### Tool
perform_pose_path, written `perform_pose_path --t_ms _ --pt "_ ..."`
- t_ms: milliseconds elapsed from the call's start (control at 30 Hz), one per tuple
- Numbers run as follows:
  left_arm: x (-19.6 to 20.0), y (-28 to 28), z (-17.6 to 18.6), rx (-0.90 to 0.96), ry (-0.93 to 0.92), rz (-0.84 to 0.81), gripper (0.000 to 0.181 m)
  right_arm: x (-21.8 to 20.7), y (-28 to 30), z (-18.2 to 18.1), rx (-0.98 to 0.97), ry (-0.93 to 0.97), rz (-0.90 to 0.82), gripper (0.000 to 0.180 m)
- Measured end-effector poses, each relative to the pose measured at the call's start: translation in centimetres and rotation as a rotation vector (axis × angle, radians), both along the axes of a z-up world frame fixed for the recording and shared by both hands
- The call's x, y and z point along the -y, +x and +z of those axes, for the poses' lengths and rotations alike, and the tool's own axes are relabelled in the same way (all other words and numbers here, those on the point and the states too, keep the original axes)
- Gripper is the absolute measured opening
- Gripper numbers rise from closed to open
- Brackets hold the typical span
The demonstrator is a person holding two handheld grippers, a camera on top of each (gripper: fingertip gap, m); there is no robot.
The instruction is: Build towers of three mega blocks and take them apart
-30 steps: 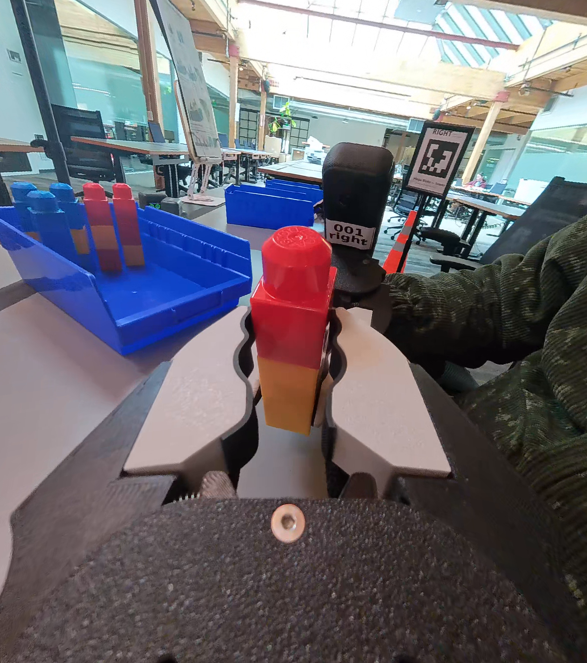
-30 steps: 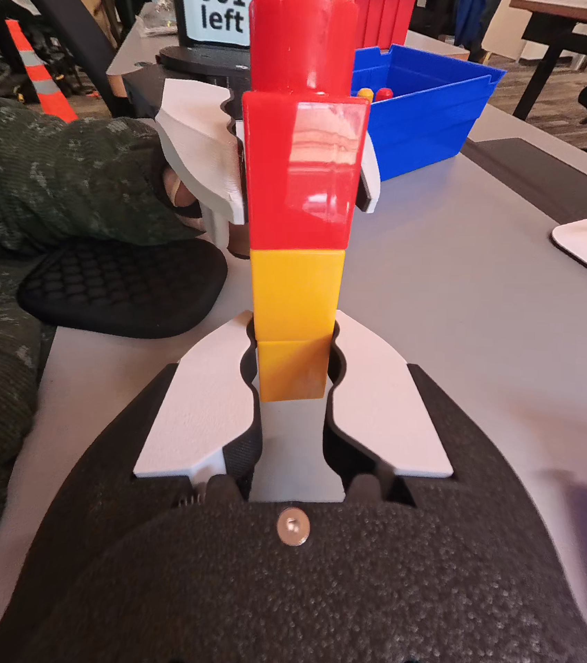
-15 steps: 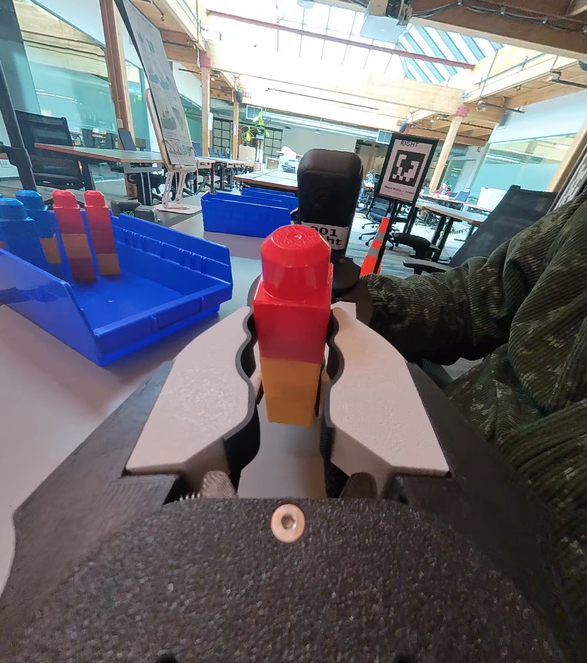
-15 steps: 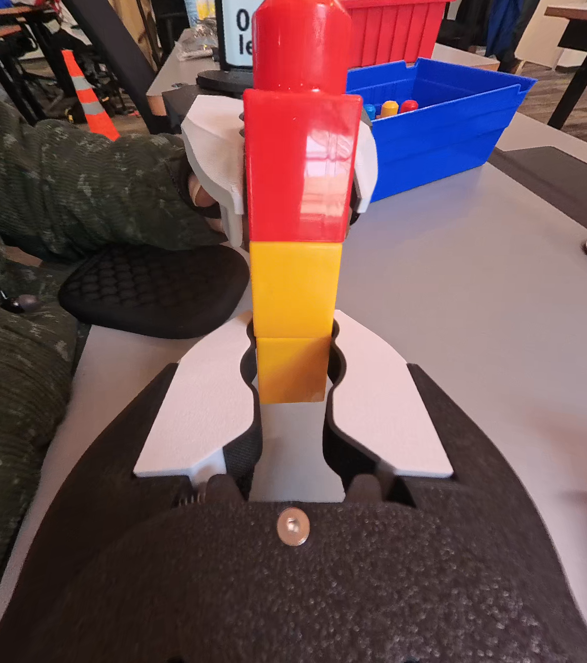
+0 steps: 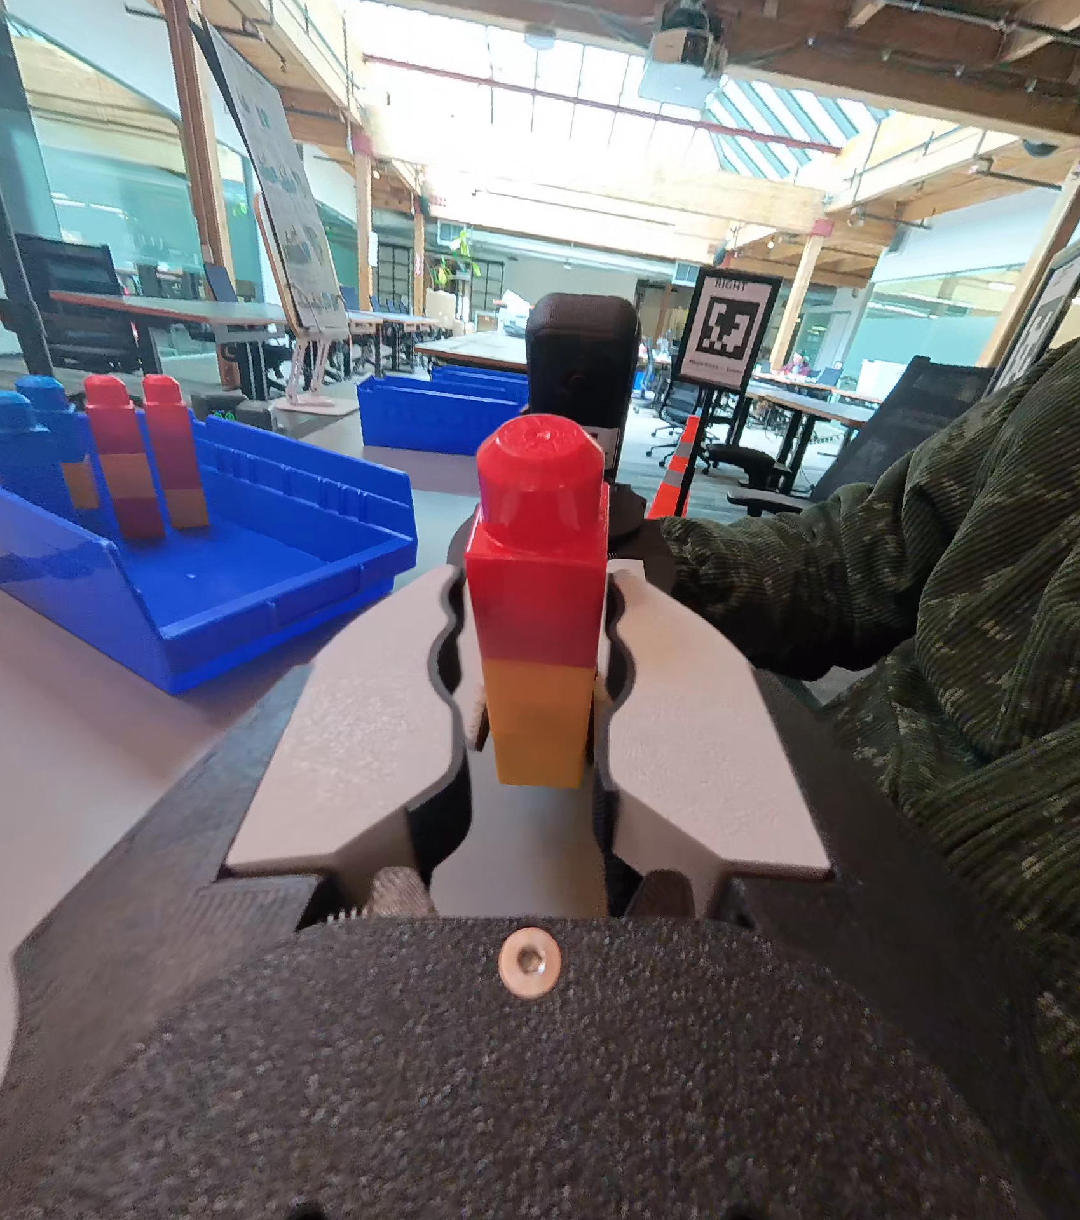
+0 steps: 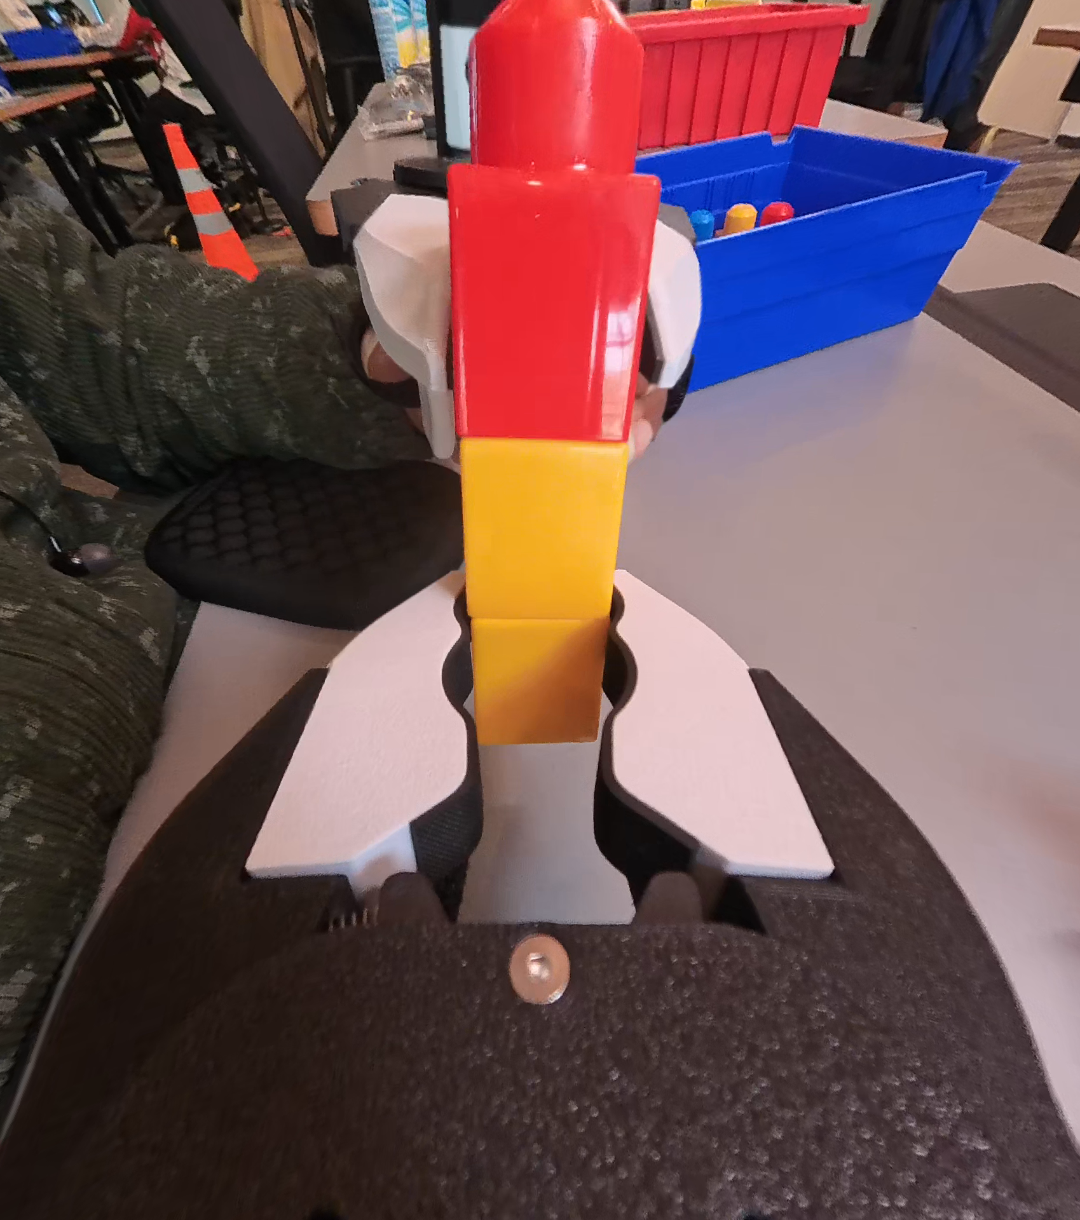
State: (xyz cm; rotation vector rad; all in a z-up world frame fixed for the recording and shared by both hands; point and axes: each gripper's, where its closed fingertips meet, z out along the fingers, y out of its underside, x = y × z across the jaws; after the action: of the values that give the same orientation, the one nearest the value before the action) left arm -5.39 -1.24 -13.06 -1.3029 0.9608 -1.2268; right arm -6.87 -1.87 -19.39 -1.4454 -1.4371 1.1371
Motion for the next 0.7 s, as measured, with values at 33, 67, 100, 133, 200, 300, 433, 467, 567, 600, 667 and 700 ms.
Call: perform_pose_path --t_ms 33,67,100,133,200,300,433,467,567,600,667,700 --pt "0.1 0.1 0.1 0.005 0.008 -0.003 0.051 0.1 0.0 0.2 -0.01 -0.012 0.008 0.037" --pt "0.3 0.2 -0.2 -0.01 0.016 -0.018 0.052 0.2 0.0 0.3 -0.015 -0.017 0.014 0.037" --pt "0.6 0.4 -0.5 -0.028 0.027 -0.03 0.052 0.4 0.0 0.2 -0.012 -0.018 0.022 0.036" --pt "0.7 0.6 -0.9 -0.057 0.042 -0.027 0.052 0.5 0.0 0.1 -0.006 -0.015 0.028 0.037" --pt "1.0 1.2 -1.9 -0.123 0.073 -0.032 0.04 0.8 -0.1 -0.1 0.001 -0.016 0.048 0.037" --pt "1.1 1.2 -2.0 -0.136 0.057 -0.035 0.036 1.0 -0.2 -0.1 -0.004 -0.018 0.056 0.037" --pt "0.4 0.4 -1.0 -0.079 0.037 -0.01 0.036 0.4 -0.1 -0.3 0.007 0.001 0.025 0.038" --pt "0.4 0.4 -1.0 -0.074 0.033 -0.013 0.036 0.3 -0.1 -0.3 0.007 0.007 0.022 0.038" --pt "0.5 0.5 -0.8 -0.07 0.052 -0.004 0.036 0.3 -0.1 -0.2 0.009 0.018 0.015 0.038" --pt "0.5 0.5 -0.6 -0.069 0.058 0.006 0.036 0.2 0.0 -0.1 0.007 0.027 0.008 0.037" --pt "0.5 0.5 -0.4 -0.062 0.066 0.01 0.036 0.2 -0.1 0.2 0.005 0.041 -0.004 0.037" --pt "0.5 0.4 -0.4 -0.06 0.067 0.012 0.036 0.2 -0.1 0.2 0.005 0.043 -0.008 0.037"
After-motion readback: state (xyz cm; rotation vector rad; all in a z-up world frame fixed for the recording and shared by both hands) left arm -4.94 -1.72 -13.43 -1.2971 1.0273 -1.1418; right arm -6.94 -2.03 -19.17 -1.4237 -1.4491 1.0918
